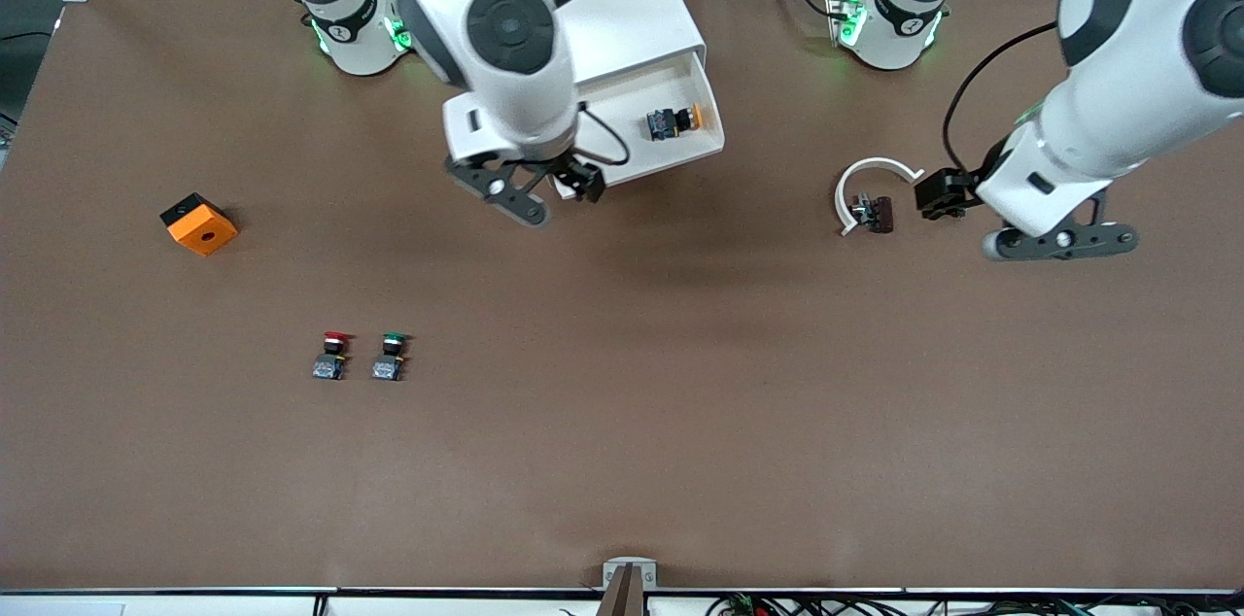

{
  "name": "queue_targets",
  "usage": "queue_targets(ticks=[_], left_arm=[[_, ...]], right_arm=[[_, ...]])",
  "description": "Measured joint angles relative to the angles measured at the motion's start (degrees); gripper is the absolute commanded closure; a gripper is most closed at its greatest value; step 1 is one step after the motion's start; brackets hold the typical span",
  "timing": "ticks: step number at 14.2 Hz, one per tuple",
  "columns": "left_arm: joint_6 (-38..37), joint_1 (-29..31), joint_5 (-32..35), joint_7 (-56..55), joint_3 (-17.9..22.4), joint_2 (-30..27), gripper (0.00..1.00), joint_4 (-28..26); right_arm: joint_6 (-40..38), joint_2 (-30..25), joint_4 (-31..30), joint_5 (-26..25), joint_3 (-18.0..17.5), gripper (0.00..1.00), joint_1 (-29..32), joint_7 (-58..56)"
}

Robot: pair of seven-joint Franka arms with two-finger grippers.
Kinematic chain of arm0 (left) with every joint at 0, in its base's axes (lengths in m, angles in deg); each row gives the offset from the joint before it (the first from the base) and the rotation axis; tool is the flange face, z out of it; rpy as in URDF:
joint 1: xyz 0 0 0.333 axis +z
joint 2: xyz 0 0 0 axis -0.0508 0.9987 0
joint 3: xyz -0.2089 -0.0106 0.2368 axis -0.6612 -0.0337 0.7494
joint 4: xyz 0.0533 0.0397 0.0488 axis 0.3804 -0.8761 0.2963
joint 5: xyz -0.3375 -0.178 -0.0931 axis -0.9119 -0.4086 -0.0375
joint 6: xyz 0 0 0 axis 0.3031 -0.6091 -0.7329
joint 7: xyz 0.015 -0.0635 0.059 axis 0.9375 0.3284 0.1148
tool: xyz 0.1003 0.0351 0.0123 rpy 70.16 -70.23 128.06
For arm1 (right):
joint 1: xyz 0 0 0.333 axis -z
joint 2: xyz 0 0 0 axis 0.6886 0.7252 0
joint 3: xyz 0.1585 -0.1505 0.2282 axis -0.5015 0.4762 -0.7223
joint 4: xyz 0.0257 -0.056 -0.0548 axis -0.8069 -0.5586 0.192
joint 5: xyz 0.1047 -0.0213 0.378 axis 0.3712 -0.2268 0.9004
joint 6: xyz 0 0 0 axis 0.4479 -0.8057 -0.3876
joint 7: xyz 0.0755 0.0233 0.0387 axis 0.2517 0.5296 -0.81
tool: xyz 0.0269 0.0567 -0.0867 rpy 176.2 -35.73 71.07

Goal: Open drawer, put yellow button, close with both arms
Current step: 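Raise the right gripper from the drawer while the left gripper reaches the drawer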

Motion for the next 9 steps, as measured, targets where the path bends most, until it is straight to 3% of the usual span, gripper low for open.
queue_targets(ticks=[5, 9], left_arm=[[4.52, -3.20, 0.00, -0.89, -0.19, 4.53, 0.00, -0.29], [9.79, -8.27, 0.00, -10.91, -0.40, 5.20, 0.00, -3.68]], right_arm=[[-2.80, -2.21, 0.08, -0.08, 0.31, 0.00, 10.70, -22.56], [-3.33, -3.27, 0.14, -0.12, 0.45, 0.00, 19.81, -38.66]])
